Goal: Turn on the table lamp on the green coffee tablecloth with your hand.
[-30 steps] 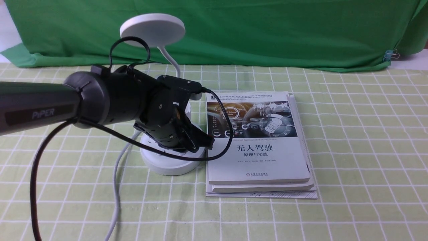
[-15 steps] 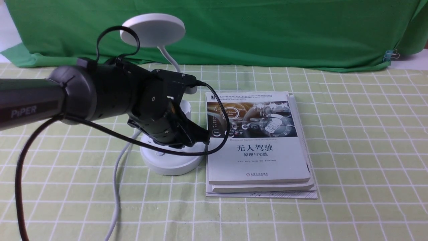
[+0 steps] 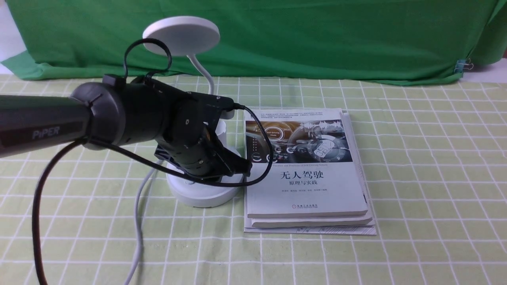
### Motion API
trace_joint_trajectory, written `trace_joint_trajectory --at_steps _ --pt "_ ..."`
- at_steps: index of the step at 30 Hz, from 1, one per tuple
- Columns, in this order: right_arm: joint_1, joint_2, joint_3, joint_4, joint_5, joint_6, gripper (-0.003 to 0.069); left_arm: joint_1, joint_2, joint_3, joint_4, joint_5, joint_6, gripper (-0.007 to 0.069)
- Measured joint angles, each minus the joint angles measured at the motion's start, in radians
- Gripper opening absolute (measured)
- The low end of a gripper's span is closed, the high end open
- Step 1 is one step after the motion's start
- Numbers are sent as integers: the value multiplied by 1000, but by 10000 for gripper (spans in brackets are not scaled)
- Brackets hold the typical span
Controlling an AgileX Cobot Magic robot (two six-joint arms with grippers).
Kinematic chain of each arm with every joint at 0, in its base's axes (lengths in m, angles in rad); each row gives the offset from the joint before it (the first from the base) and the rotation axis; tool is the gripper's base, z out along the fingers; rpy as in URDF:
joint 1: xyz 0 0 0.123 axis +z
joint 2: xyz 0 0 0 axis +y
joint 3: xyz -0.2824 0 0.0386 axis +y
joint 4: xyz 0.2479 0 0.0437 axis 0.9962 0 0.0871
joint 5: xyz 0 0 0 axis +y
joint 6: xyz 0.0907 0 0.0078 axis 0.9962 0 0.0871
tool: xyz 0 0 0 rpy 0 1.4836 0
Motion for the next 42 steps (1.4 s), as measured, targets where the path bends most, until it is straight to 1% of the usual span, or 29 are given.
trace_joint_trajectory --at_steps 6,11,15,18,19,23,26,28,29,31,34,35,38,39,42 --pt "0 0 0 0 0 0 245 4 5 3 -6 -48 0 19" --pt "0 0 0 0 0 0 245 4 -36 17 1 6 0 19" --pt "0 0 0 0 0 0 245 4 -151 31 28 71 0 19" --pt "0 0 0 0 0 0 245 4 -282 92 40 70 12 19" --pt "0 0 0 0 0 0 245 4 -291 99 40 69 13 19" --pt "0 0 0 0 0 0 245 4 -506 298 37 51 15 19" --pt "0 0 0 0 0 0 245 4 -682 466 11 38 15 19" --pt "0 0 0 0 0 0 245 4 -758 529 -1 37 15 19" --pt "0 0 0 0 0 0 245 4 -868 605 -16 37 15 19" --pt "0 0 0 0 0 0 245 4 -1014 680 -40 35 15 19" --pt "0 0 0 0 0 0 245 4 -1161 736 -60 29 12 19" --pt "0 0 0 0 0 0 245 4 -1290 774 -67 12 9 19" --pt "0 0 0 0 0 0 245 4 -1472 808 -67 -13 9 19" --pt "0 0 0 0 0 0 245 4 -1483 810 -67 -13 9 19" --pt "0 0 0 0 0 0 245 4 -1654 821 -60 -19 9 19"
